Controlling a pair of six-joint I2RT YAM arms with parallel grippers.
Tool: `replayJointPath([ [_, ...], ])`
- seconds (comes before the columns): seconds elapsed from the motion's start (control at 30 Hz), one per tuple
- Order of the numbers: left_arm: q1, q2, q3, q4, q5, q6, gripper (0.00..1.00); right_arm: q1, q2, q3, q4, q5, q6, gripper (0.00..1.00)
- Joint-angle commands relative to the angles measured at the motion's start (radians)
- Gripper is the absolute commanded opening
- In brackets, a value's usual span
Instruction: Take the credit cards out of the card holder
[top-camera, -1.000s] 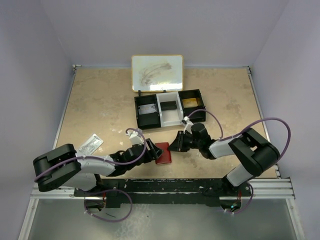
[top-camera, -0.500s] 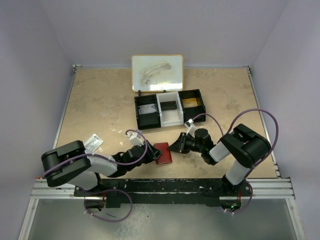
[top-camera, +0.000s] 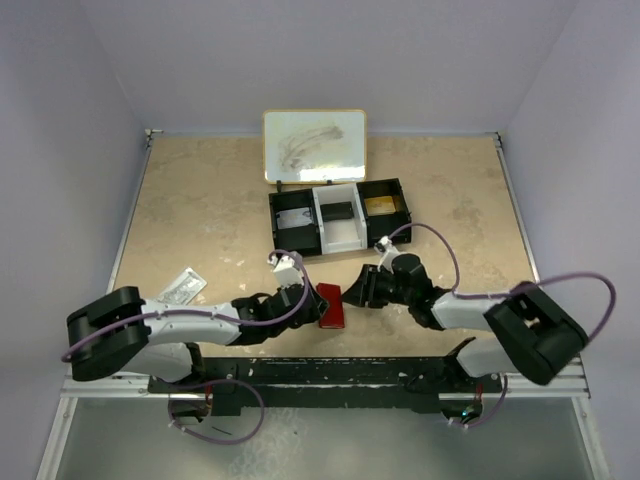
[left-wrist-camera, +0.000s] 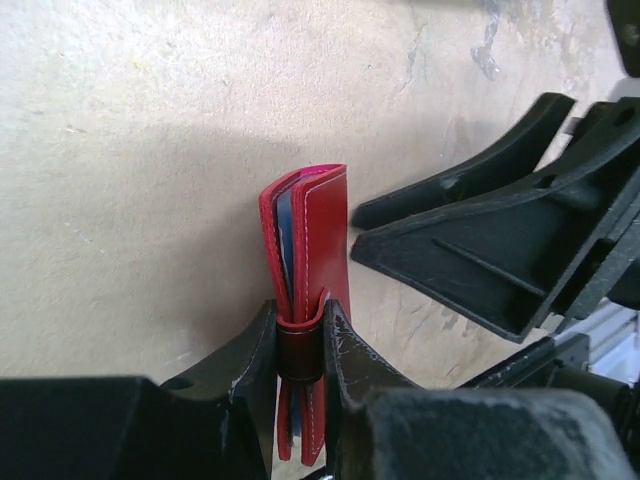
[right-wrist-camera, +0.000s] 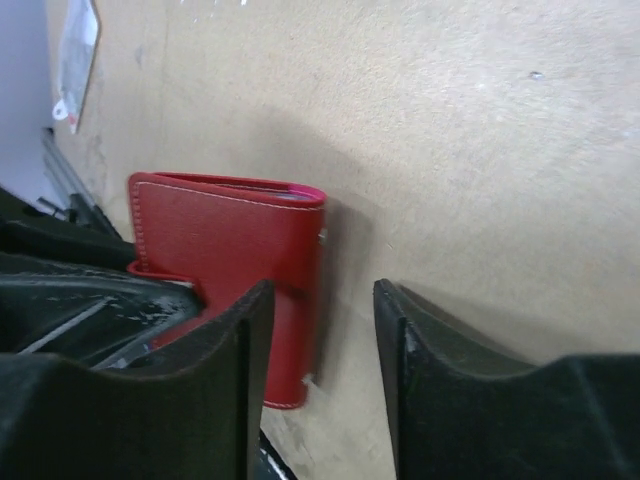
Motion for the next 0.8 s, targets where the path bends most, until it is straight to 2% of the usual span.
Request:
replayJointPath([
  [0.0,-0.033,-0.086,0.146,-0.388,-0.162,0.063,0.06,0.004,-0.189,0.058,-0.392,0.156,-0.077,0.51],
  [0.13,-0.071,-0.05,0.3,-0.686,-0.264,0.076,0.06,0.005,-0.386,0.081,-0.546,0.245,-0.061,0.55],
  [0.33,-0.172,0.129,0.586,-1.091,-0.451,0.012,0.07,0.004,-0.586,0.069,-0.692,0.342,0.002,0.56],
  [0.53,-0.224,0.354,0.773,-1.245,-0.515,-0.003,0.08,0.004,-0.682,0.029,-0.74,0.411,0.097,0.57],
  [0.67,-0.261,0.505,0.901,-1.362,-0.569,-0.04,0.11,0.003,-0.687,0.038,-0.813,0.484,0.149,0.57],
  [0.77,-0.27,0.568,0.949,-1.377,-0.571,-0.028,0.14,0.003,-0.68,0.052,-0.845,0.513,0.162,0.57],
])
